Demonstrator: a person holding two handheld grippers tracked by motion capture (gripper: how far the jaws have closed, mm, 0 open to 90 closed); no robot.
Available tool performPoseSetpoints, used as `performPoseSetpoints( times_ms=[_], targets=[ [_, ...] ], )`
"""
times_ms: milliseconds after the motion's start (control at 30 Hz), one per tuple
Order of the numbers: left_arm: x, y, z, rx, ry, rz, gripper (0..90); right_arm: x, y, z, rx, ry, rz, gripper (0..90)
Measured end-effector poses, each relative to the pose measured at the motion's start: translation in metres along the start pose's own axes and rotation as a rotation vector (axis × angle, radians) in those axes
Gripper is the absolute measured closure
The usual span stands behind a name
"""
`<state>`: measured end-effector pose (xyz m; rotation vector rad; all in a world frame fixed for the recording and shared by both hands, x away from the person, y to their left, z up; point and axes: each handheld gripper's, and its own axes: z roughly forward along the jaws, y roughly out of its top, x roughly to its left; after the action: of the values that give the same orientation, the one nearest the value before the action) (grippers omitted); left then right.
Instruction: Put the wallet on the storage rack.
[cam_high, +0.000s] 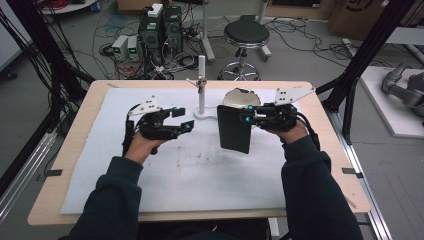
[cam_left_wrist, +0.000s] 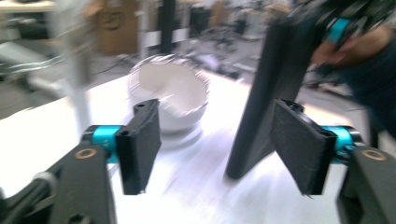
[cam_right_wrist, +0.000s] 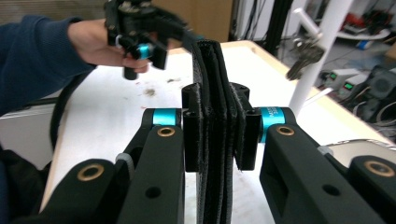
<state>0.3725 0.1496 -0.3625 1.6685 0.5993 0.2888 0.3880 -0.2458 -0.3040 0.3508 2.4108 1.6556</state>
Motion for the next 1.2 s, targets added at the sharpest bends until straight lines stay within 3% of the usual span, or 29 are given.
performPoseSetpoints(
  times_ms=[33, 133, 233, 400, 633, 800, 967, 1200],
  targets=[
    [0.002, -0.006, -0.010, -0.008, 0.043, -0.013, 26.9, 0.000, 0.000, -0.001, -0.002, -0.003, 0.001, 77.6],
    [0.010, -0.022, -0.035, -0.001, 0.156, -0.004, 19.8, -0.003, 0.003, -0.005, -0.016, -0.029, -0.016, 77.7],
    [0.017, -0.036, -0.053, 0.000, 0.216, -0.025, 19.8, -0.006, 0.010, -0.006, -0.020, -0.038, -0.040, 77.6],
    [0.032, -0.053, -0.071, 0.008, 0.275, -0.090, 19.8, -0.015, 0.028, -0.009, -0.036, -0.053, -0.095, 77.6],
    [0.035, -0.056, -0.071, 0.007, 0.272, -0.104, 19.9, -0.037, 0.058, -0.017, -0.076, -0.098, -0.143, 77.6],
    [0.036, -0.057, -0.071, 0.003, 0.267, -0.118, 19.9, -0.052, 0.069, -0.019, -0.082, -0.126, -0.190, 77.6],
    [0.037, -0.058, -0.071, 0.001, 0.260, -0.125, 20.2, -0.065, 0.062, -0.014, -0.101, -0.142, -0.223, 77.5],
    [0.037, -0.059, -0.072, -0.002, 0.255, -0.132, 21.0, -0.076, 0.047, 0.000, -0.015, -0.182, -0.238, 77.5]
  ],
)
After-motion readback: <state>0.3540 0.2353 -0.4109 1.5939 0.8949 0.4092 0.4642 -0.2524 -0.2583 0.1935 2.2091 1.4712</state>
